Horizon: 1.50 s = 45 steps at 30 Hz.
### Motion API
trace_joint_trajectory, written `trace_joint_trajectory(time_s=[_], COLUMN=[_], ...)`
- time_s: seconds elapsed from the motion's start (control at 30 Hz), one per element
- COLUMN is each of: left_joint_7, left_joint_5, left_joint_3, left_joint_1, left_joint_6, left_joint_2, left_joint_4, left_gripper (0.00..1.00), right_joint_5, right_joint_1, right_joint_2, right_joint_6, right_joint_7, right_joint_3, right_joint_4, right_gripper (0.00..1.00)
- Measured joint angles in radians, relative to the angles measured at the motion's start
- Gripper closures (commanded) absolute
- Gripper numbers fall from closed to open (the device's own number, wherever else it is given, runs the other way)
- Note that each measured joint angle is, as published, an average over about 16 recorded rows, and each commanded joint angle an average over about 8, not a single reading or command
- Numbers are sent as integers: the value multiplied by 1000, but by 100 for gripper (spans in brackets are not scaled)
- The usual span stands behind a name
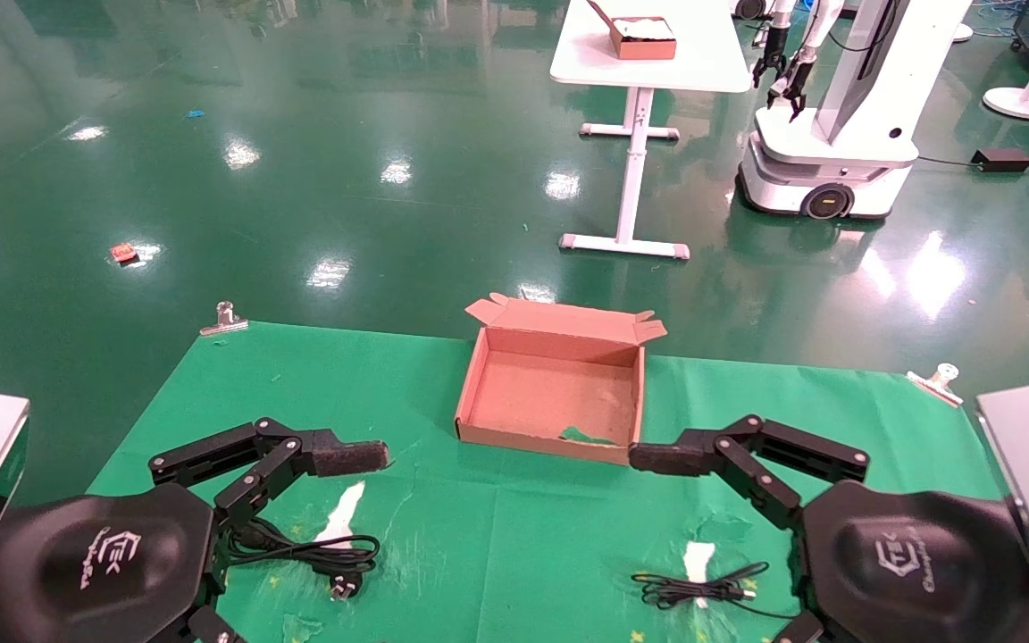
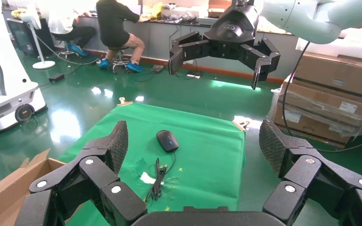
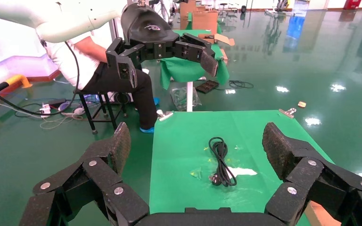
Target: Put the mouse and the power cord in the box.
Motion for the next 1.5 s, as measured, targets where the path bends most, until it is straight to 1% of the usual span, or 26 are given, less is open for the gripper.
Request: trace_joint_trajectory(time_s=[0.83, 1.03, 1.17, 1.27, 1.5], left_joint_7=[1, 8, 22, 44, 132], left_joint_5=[1, 22, 64, 119, 331], left_joint_3=[0, 9, 28, 53, 165], left_joint_1=[-1, -16, -47, -85, -223], left_joint_6=[0, 5, 18, 33, 68], left_joint_2=[0, 7, 18, 29, 75], left_joint_4=[0, 8, 34, 67, 203], left_gripper=[0, 0, 0, 0, 0], right_joint_5=[-1, -16, -51, -95, -257], right_joint_1=[0, 5, 21, 45, 140], right_joint_2=[1, 5, 9, 10, 3], right_joint_6=[0, -9, -27, -44, -74], right_joint_7=[0, -12, -38, -71, -203], right_joint_3=[0, -4, -15, -35, -123], right_joint_4=[0, -12, -40, -73, -208], right_gripper=[0, 0, 0, 0, 0])
